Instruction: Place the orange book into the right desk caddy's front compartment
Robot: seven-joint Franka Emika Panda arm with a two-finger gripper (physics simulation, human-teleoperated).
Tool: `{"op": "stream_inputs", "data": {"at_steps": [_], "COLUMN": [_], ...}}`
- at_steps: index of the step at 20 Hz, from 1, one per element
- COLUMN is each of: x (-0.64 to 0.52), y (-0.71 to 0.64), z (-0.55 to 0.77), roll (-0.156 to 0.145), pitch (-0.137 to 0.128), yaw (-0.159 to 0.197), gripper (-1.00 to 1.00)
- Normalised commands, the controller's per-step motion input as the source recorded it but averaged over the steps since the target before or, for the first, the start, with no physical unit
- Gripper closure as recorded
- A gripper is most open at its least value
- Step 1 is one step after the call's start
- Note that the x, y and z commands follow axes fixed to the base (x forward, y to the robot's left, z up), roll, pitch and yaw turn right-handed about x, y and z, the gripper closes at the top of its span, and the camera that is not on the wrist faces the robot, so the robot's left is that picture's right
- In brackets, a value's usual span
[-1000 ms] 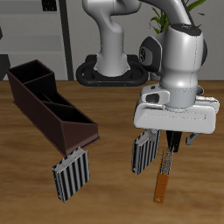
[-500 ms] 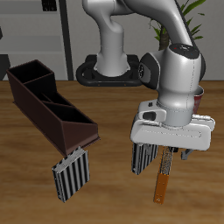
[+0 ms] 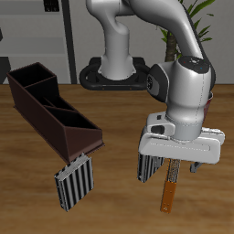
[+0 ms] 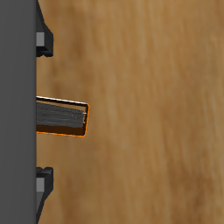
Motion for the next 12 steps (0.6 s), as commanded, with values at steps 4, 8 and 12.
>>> {"op": "stream_inputs", "data": {"at_steps": [4, 8, 12], "x": [0.03, 0.03, -0.02], "y": [-0.02, -0.08, 0.02], "z": [-0.18, -0.25, -0.13], "roll": [-0.011, -0.014, 0.023], "pitch": [0.026, 0.041, 0.028], "yaw": [-0.011, -0.010, -0.015], "gripper": [-1.00, -1.00, -1.00]}}
